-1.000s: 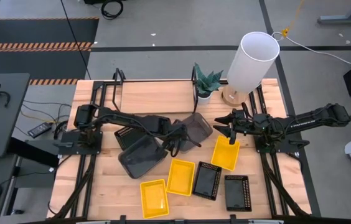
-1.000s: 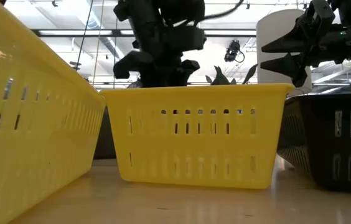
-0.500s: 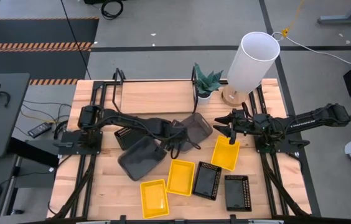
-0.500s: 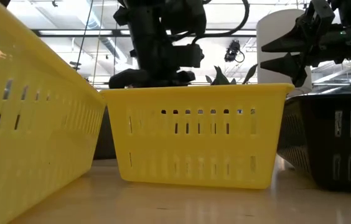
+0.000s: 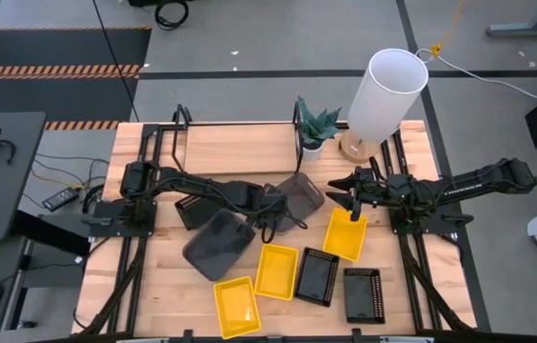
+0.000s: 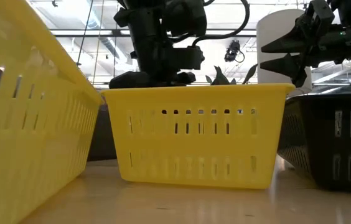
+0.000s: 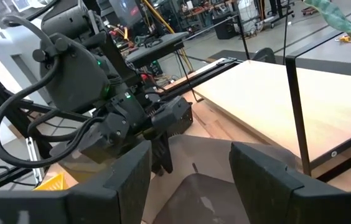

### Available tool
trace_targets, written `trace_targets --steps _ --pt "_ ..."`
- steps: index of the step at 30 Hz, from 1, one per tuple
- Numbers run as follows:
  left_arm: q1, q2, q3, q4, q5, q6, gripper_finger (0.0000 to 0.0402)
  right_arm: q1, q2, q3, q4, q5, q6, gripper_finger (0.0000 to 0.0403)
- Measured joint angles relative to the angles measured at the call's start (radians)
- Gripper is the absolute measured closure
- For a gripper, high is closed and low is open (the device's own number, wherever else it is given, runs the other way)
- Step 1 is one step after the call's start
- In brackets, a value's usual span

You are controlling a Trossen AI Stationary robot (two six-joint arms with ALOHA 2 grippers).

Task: Stack baskets on shelf by color
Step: Stack the right transparent black bin on top of the transparent black stacked bins

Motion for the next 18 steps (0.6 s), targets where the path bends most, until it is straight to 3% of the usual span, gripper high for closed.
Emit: trace_targets --steps 6,18 --pt "-0.011 0.000 0.000 -0.022 0.001 0.003 0.0392 0.000 0.000 0.000 0.000 0.000 0.000 0.0182" --pt "-0.042 -0.006 0.066 -0.143 -0.035 -0.005 0.0396 0.000 0.000 0.000 0.001 0.000 0.000 0.0182"
